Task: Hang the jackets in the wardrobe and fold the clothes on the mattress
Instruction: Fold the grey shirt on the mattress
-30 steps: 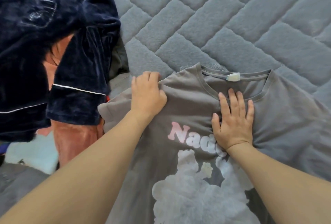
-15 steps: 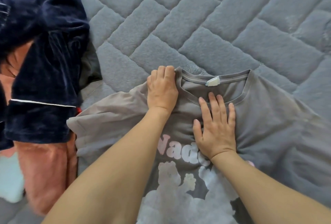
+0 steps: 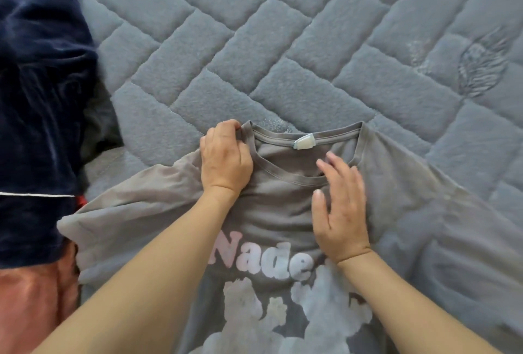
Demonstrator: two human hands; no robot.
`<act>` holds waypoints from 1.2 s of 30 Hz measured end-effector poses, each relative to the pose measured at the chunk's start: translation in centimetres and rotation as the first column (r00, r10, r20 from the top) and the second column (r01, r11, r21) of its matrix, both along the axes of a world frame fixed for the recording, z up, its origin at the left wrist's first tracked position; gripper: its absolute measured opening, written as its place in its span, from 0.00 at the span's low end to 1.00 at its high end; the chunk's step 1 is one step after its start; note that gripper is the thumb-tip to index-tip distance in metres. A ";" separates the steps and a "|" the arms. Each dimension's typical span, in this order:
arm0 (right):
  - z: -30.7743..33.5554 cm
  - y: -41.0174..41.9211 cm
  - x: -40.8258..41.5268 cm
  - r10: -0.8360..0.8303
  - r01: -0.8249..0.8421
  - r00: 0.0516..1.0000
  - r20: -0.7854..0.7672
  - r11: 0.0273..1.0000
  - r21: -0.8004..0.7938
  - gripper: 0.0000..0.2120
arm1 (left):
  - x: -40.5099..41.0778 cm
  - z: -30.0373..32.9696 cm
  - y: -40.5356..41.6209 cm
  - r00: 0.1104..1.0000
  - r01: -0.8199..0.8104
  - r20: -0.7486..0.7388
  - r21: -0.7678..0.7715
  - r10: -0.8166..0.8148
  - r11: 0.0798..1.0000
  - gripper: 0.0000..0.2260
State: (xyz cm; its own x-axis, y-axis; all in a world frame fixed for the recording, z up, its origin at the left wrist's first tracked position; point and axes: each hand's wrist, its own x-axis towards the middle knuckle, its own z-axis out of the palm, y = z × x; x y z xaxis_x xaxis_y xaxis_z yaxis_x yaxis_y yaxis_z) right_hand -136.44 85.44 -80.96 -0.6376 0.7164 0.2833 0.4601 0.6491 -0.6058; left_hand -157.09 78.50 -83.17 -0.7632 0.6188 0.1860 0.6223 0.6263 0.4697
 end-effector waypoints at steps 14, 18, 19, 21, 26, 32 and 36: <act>-3.0 8.5 1.2 -0.271 0.230 0.941 0.204 0.952 0.204 0.10 | -0.2 -0.2 0.4 0.992 0.029 -0.117 -0.149 -0.046 0.988 0.04; -3.6 8.9 1.4 -0.246 0.214 0.962 0.119 0.949 0.229 0.08 | -1.3 0.6 2.1 0.996 -0.014 -0.088 -0.144 0.001 0.989 0.03; -3.7 8.9 1.4 -0.243 0.215 0.964 0.104 0.950 0.227 0.07 | -1.5 0.9 2.3 0.997 -0.015 -0.080 -0.158 0.002 0.987 0.03; -3.5 8.9 1.5 -0.237 0.219 0.969 0.074 0.956 0.197 0.07 | -1.5 1.7 2.5 0.999 0.006 -0.035 -0.206 -0.014 0.979 0.05; 0.0 7.6 3.8 -0.070 0.071 0.997 -0.010 0.981 0.179 0.07 | 1.3 7.2 -1.2 0.967 0.004 -0.254 0.005 -0.003 1.000 0.13; -1.3 -0.4 11.1 0.051 -0.118 0.941 0.336 0.976 0.183 0.10 | 8.0 1.5 -13.2 0.987 0.097 -0.092 -0.336 -0.135 0.937 0.14; -1.7 0.3 10.9 0.062 -0.122 0.916 0.397 0.984 0.127 0.12 | 8.5 0.9 -13.1 1.000 0.018 0.000 -0.334 -0.019 0.943 0.20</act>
